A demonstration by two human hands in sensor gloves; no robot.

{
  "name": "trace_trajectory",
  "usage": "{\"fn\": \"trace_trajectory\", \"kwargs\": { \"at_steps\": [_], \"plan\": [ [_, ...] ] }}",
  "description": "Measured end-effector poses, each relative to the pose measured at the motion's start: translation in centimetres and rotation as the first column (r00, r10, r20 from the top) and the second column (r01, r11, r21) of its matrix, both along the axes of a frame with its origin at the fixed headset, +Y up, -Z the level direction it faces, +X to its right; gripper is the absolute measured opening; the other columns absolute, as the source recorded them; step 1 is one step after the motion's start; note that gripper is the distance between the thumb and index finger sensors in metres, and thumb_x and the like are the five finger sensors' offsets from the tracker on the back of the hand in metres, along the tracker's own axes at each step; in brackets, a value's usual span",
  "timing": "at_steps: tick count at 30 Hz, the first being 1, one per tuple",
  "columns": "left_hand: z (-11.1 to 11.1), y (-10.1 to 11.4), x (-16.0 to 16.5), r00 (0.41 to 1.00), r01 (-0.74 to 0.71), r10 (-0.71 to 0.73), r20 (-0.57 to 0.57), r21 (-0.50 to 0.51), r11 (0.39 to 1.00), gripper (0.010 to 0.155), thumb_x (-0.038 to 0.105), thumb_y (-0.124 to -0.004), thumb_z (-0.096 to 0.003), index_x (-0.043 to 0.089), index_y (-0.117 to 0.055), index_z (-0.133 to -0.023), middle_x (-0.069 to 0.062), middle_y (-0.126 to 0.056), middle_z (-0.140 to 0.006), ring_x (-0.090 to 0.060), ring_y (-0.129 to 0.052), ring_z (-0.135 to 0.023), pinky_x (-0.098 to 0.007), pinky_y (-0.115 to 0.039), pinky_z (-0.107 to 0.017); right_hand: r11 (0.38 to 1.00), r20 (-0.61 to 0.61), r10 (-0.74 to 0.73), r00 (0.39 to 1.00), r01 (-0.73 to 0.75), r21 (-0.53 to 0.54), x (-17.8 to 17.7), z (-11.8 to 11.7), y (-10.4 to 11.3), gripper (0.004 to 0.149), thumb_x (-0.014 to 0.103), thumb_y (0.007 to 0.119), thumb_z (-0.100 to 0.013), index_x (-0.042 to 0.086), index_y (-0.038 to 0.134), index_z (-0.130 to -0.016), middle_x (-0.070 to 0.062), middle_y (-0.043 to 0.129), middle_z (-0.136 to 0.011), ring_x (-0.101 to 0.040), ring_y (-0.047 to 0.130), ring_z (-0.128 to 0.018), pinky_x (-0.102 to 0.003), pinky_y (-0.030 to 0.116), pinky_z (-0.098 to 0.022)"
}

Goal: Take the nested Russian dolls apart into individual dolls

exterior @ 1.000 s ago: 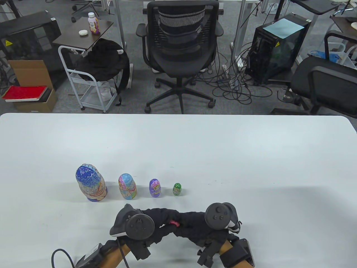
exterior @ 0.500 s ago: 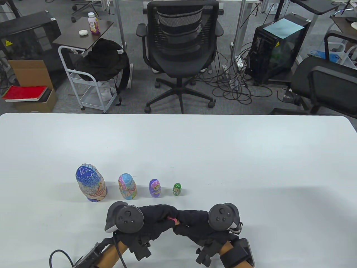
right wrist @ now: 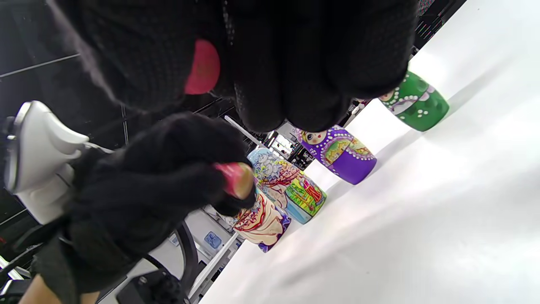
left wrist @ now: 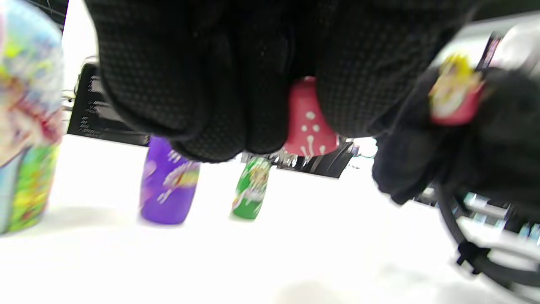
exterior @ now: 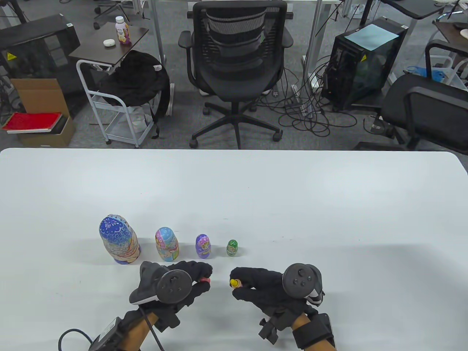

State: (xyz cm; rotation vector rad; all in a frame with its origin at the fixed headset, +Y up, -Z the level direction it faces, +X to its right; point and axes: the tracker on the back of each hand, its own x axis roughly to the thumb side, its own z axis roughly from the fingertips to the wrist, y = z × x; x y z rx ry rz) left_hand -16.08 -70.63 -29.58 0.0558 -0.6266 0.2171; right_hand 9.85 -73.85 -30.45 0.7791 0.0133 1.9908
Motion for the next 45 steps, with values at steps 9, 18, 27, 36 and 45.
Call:
{"fn": "trace_trajectory", "kwargs": {
  "at_steps": [9,18,27,36,45],
  "plan": [
    [-1.3,-3.7,0.3,0.984,0.176,-0.176,-0.004,-0.01,0.984,0.049,0.044,-0.088,-0.0483,0.02,-0.082,-0.09,-0.005,-0.098,-0.074,-0.026,-0.106,-0.059,-0.038,-0.094,-0.044,1.0,0.005,0.011,1.0,-0.011,-0.003,0.1,0.0,0.1,0.06,0.041,0.089,-0.04,0.006,0.081,-0.089,-0.019,0.099,-0.075,-0.038,0.098,-0.066,-0.048,0.084,-0.05],
    [-1.1,-4.8,1.7,0.958,0.284,-0.284,0.031,0.007,0.959,0.049,0.046,-0.088,-0.0485,0.022,-0.081,-0.091,-0.004,-0.098,-0.074,-0.026,-0.105,-0.058,-0.038,-0.093,-0.045,1.0,0.003,0.016,1.0,-0.016,-0.004,0.1,0.0,0.1,0.06,0.041,0.089,-0.04,0.006,0.082,-0.089,-0.019,0.099,-0.075,-0.038,0.098,-0.066,-0.048,0.084,-0.05],
    [-0.9,-3.5,1.9,0.937,0.349,-0.348,0.016,-0.022,0.937,0.065,0.055,-0.084,-0.0468,0.02,-0.072,-0.101,-0.008,-0.095,-0.084,-0.03,-0.103,-0.067,-0.041,-0.091,-0.05,1.0,0.0,0.023,1.0,-0.023,-0.013,0.0,-0.1,0.0,0.06,0.041,0.089,-0.04,0.006,0.082,-0.089,-0.02,0.099,-0.075,-0.038,0.098,-0.066,-0.048,0.084,-0.05],
    [1.8,1.9,0.8,0.965,-0.243,0.224,0.137,0.141,0.96,0.06,0.049,-0.087,-0.0482,0.022,-0.074,-0.1,-0.007,-0.095,-0.084,-0.029,-0.103,-0.067,-0.04,-0.091,-0.05,0.998,-0.025,0.042,0.999,-0.043,-0.041,-0.7,0.0,-0.3,0.06,0.04,0.089,-0.041,0.004,0.082,-0.088,-0.02,0.1,-0.074,-0.039,0.098,-0.065,-0.048,0.084,-0.049],
    [3.2,1.8,3.2,0.962,-0.183,0.134,0.238,0.196,0.963,0.05,0.043,-0.091,-0.047,0.025,-0.081,-0.093,-0.002,-0.098,-0.082,-0.022,-0.105,-0.067,-0.034,-0.094,-0.047,0.995,-0.055,0.083,0.995,-0.086,-0.045,-1.3,0.2,-0.5,0.06,0.04,0.089,-0.04,0.003,0.082,-0.088,-0.021,0.1,-0.074,-0.039,0.099,-0.064,-0.048,0.084,-0.049]
  ]
}}
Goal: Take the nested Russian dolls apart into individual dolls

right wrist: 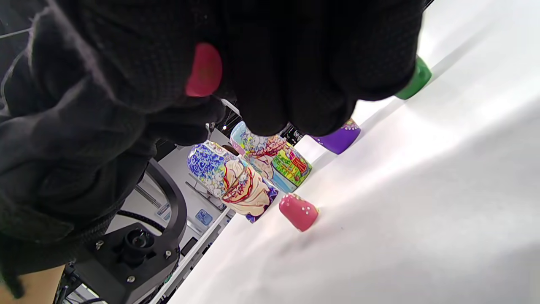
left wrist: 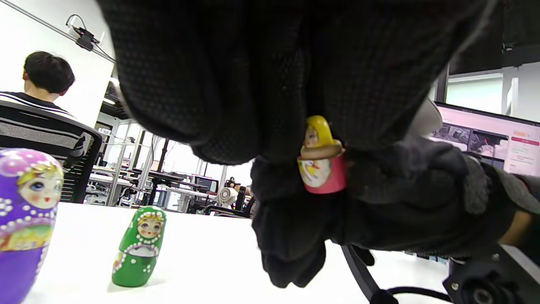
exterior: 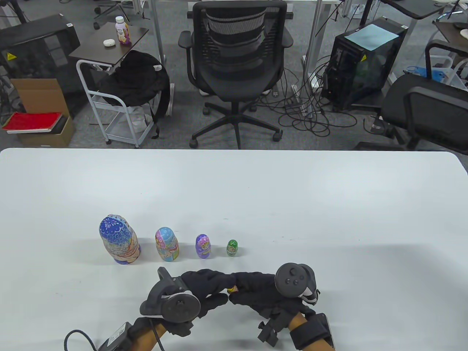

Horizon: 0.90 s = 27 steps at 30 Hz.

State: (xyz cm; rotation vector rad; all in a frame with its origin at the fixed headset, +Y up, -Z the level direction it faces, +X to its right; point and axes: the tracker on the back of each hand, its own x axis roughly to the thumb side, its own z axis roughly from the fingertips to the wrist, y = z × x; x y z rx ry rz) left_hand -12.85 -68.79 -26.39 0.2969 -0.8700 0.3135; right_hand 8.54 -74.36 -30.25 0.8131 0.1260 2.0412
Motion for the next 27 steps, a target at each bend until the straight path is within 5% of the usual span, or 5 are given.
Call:
{"fn": "trace_trajectory", "kwargs": {
  "at_steps": [27],
  "plan": [
    [-1.0,1.7,-1.6,0.992,-0.118,0.116,-0.054,-0.029,0.993,0.039,0.043,-0.094,-0.0465,0.027,-0.089,-0.081,0.001,-0.103,-0.071,-0.019,-0.109,-0.058,-0.031,-0.096,-0.044,0.998,0.018,0.041,0.999,-0.041,0.037,0.6,-0.2,0.5,0.06,0.039,0.09,-0.04,0.004,0.082,-0.088,-0.021,0.1,-0.074,-0.04,0.098,-0.065,-0.049,0.084,-0.049]
  ]
}}
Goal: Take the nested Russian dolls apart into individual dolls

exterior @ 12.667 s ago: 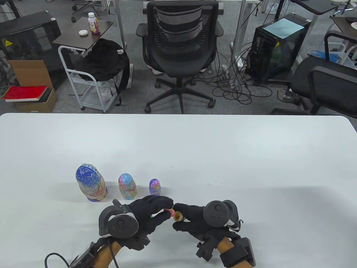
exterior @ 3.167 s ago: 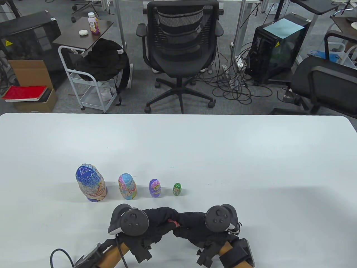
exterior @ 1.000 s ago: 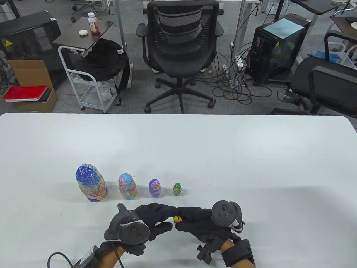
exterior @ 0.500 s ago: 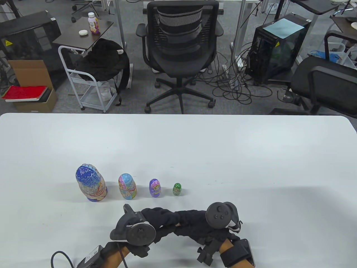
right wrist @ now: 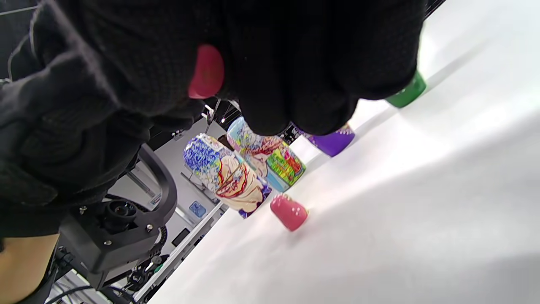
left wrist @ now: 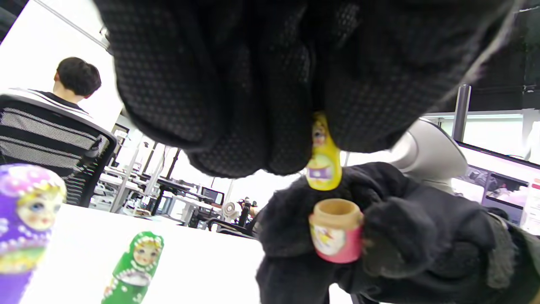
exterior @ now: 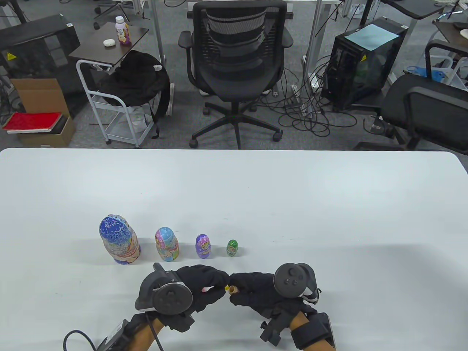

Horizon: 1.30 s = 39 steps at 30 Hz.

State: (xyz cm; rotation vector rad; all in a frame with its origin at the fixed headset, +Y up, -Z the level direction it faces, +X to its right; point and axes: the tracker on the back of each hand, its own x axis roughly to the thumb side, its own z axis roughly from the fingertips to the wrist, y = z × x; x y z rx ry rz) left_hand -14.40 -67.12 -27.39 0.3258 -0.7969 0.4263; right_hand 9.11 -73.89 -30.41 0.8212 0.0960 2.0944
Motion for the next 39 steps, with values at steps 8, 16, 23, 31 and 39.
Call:
{"fn": "trace_trajectory", "kwargs": {
  "at_steps": [8,16,23,31,39],
  "plan": [
    [-1.7,-3.0,2.0,0.944,0.329,-0.329,0.003,-0.052,0.943,0.039,0.041,-0.093,-0.047,0.027,-0.088,-0.082,0.001,-0.102,-0.073,-0.021,-0.108,-0.061,-0.034,-0.094,-0.046,0.996,0.105,-0.088,0.991,0.086,0.022,2.1,-0.6,0.8,0.06,0.039,0.09,-0.041,0.004,0.082,-0.089,-0.021,0.099,-0.075,-0.039,0.098,-0.065,-0.049,0.083,-0.049],
    [-3.3,-5.2,4.9,0.862,0.507,-0.507,0.024,-0.027,0.861,0.038,0.041,-0.093,-0.0473,0.028,-0.088,-0.083,0.002,-0.102,-0.076,-0.022,-0.107,-0.064,-0.036,-0.093,-0.048,0.989,0.208,-0.146,0.967,0.137,0.056,4.3,-1.0,1.7,0.06,0.04,0.09,-0.041,0.004,0.081,-0.089,-0.021,0.099,-0.075,-0.039,0.098,-0.066,-0.049,0.083,-0.05],
    [-3.6,-6.6,5.3,0.833,0.553,-0.55,0.054,-0.073,0.83,0.038,0.041,-0.092,-0.0478,0.028,-0.087,-0.084,0.001,-0.101,-0.077,-0.022,-0.106,-0.066,-0.037,-0.093,-0.05,0.987,0.206,-0.157,0.966,0.149,0.054,4.5,-1.1,1.8,0.06,0.04,0.09,-0.041,0.004,0.082,-0.089,-0.021,0.099,-0.075,-0.04,0.097,-0.066,-0.049,0.083,-0.05],
    [-3.6,-6.7,5.2,0.834,0.552,-0.549,0.058,-0.101,0.828,0.044,0.043,-0.09,-0.0491,0.028,-0.084,-0.09,-0.001,-0.098,-0.082,-0.025,-0.104,-0.07,-0.039,-0.091,-0.052,0.989,0.194,-0.149,0.97,0.141,0.053,4.3,-1.0,1.8,0.06,0.04,0.09,-0.041,0.004,0.082,-0.089,-0.021,0.099,-0.075,-0.039,0.098,-0.066,-0.049,0.083,-0.05],
    [-3.4,-5.0,4.2,0.804,0.591,-0.595,0.001,-0.116,0.799,0.057,0.048,-0.09,-0.0482,0.025,-0.076,-0.099,-0.006,-0.091,-0.093,-0.03,-0.097,-0.08,-0.045,-0.086,-0.059,0.99,0.184,-0.138,0.973,0.132,0.045,4.1,-1.0,1.7,0.06,0.04,0.089,-0.042,0.004,0.082,-0.089,-0.021,0.099,-0.075,-0.04,0.098,-0.065,-0.049,0.083,-0.049]
  ]
}}
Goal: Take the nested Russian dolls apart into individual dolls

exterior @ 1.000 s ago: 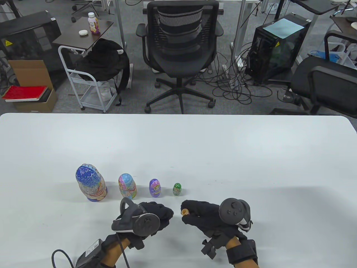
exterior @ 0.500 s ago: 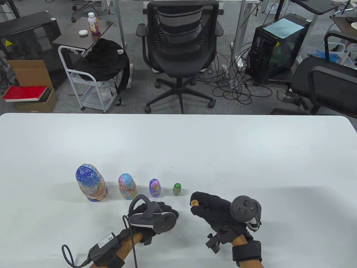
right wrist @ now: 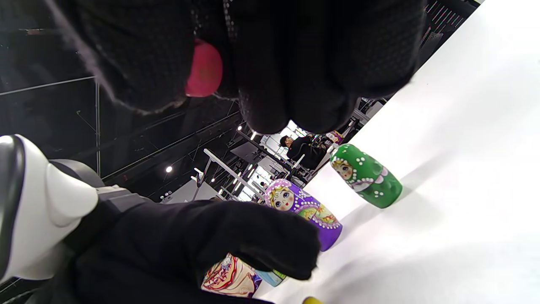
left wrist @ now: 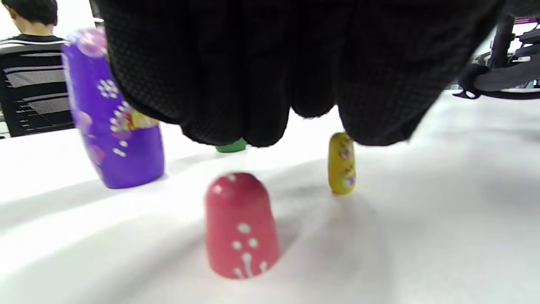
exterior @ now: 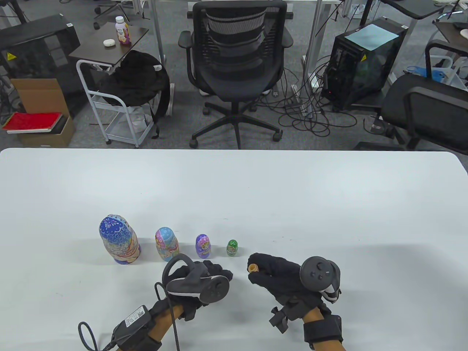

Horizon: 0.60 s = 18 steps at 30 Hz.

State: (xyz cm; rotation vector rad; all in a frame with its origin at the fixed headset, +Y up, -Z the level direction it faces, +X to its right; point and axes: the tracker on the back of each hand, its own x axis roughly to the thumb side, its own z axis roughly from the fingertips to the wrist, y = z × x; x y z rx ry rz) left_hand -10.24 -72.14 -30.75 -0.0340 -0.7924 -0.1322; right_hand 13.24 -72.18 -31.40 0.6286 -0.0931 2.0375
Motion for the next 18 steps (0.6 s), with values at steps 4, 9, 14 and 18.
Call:
{"fn": "trace_trajectory", "kwargs": {
  "at_steps": [4,9,14,18],
  "plan": [
    [0.2,0.4,-0.8,0.999,-0.053,0.052,-0.012,-0.015,0.999,0.057,0.047,-0.09,-0.0481,0.025,-0.076,-0.099,-0.005,-0.091,-0.093,-0.03,-0.097,-0.08,-0.045,-0.086,-0.059,1.0,-0.005,0.003,1.0,-0.003,-0.003,-0.1,0.0,-0.1,0.06,0.04,0.089,-0.042,0.004,0.082,-0.089,-0.021,0.099,-0.075,-0.04,0.098,-0.065,-0.049,0.083,-0.049],
    [0.3,0.7,-1.9,0.997,0.025,-0.025,-0.075,-0.011,1.0,0.063,0.051,-0.09,-0.0469,0.024,-0.074,-0.101,-0.006,-0.09,-0.094,-0.031,-0.096,-0.081,-0.046,-0.085,-0.06,1.0,-0.006,0.003,1.0,-0.003,-0.003,-0.1,0.0,-0.1,0.06,0.04,0.089,-0.041,0.004,0.082,-0.089,-0.021,0.099,-0.075,-0.039,0.098,-0.065,-0.049,0.083,-0.049],
    [-0.1,-0.7,-2.8,0.985,0.112,-0.122,-0.125,-0.083,0.99,0.061,0.051,-0.091,-0.0465,0.025,-0.075,-0.1,-0.006,-0.091,-0.093,-0.03,-0.098,-0.079,-0.044,-0.086,-0.059,1.0,-0.025,0.008,1.0,-0.008,-0.012,-0.4,0.0,-0.3,0.06,0.04,0.089,-0.041,0.004,0.082,-0.089,-0.021,0.1,-0.074,-0.039,0.098,-0.065,-0.049,0.084,-0.049],
    [-0.5,-1.8,-3.1,0.988,0.09,-0.1,-0.118,-0.081,0.993,0.05,0.045,-0.091,-0.0468,0.025,-0.081,-0.092,-0.002,-0.097,-0.084,-0.025,-0.103,-0.071,-0.04,-0.09,-0.055,1.0,-0.034,0.011,0.999,-0.011,-0.011,-0.6,0.1,-0.3,0.06,0.04,0.09,-0.041,0.004,0.082,-0.089,-0.021,0.1,-0.074,-0.039,0.098,-0.065,-0.049,0.084,-0.049]
  ]
}}
